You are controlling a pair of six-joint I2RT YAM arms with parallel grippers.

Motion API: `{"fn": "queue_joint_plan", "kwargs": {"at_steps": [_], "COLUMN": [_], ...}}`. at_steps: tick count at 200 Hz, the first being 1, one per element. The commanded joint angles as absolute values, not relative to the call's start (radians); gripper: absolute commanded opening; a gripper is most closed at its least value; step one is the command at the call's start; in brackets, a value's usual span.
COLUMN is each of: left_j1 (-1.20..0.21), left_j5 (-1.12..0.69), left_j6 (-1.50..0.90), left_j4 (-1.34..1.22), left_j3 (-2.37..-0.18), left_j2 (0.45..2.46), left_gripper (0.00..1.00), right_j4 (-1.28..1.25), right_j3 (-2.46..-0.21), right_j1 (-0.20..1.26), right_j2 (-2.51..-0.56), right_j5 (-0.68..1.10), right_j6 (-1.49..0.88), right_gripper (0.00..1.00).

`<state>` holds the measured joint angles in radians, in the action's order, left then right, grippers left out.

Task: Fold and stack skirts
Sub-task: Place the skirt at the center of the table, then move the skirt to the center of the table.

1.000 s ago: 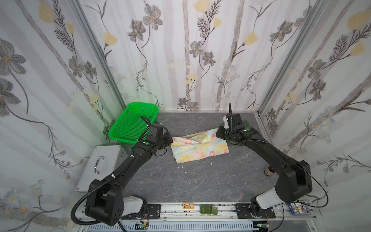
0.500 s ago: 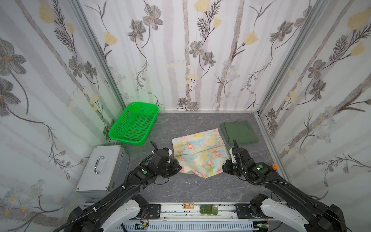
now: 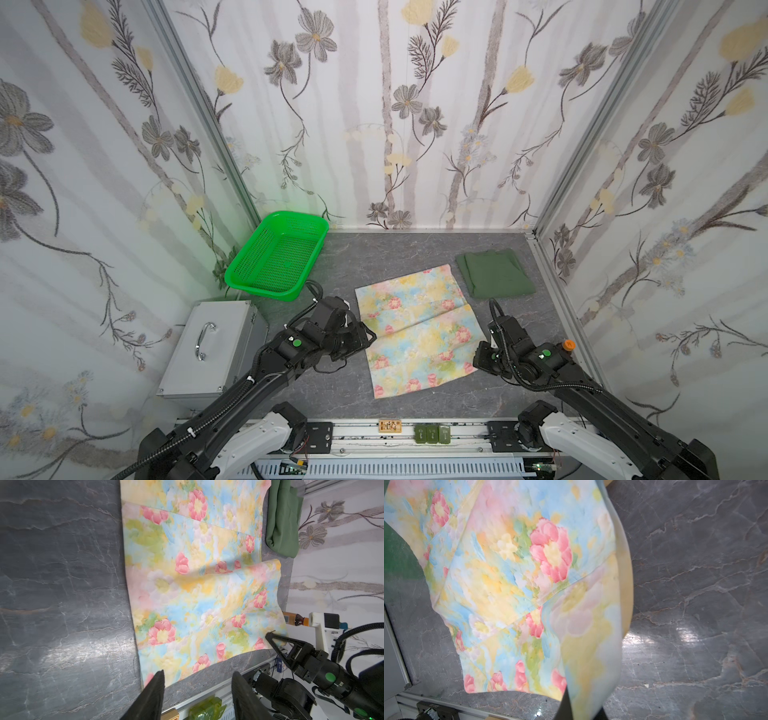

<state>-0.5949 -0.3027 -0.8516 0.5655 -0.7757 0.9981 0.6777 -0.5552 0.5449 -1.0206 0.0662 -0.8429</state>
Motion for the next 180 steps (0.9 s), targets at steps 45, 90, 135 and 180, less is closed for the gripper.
{"fn": "queue_joint_plan", "kwargs": {"at_steps": [45, 90, 135, 180], "left_j1": [-0.483, -0.398, -0.364, -0.341], "left_j5": [-0.105, -0.075, -0.065, -0.012], "left_j6": [-0.696, -0.678, -0.630, -0.592], "left_j4": [0.433, 0.281, 0.275, 0.273], "left_j3": [-0.987, -1.132, -1.253, -1.287], "left_j2": [1.438, 1.748, 1.930, 2.030], "left_gripper": [0.41, 0.24, 0.20, 0.18], "right_j4": [0.561, 0.553, 0.525, 0.493], "right_j3": [-0.592, -0.661, -0.653, -0.626], "right_j1": [0.532, 0.525, 0.525, 0.540], "right_j2": [-1.144, -1.207, -1.226, -1.222], "right_j5": [0.101, 0.095, 0.130, 0.133], "right_j6": [-0.797, -0.770, -0.784, -0.814], "right_gripper": [0.00, 0.00, 0.00, 0.00]}}
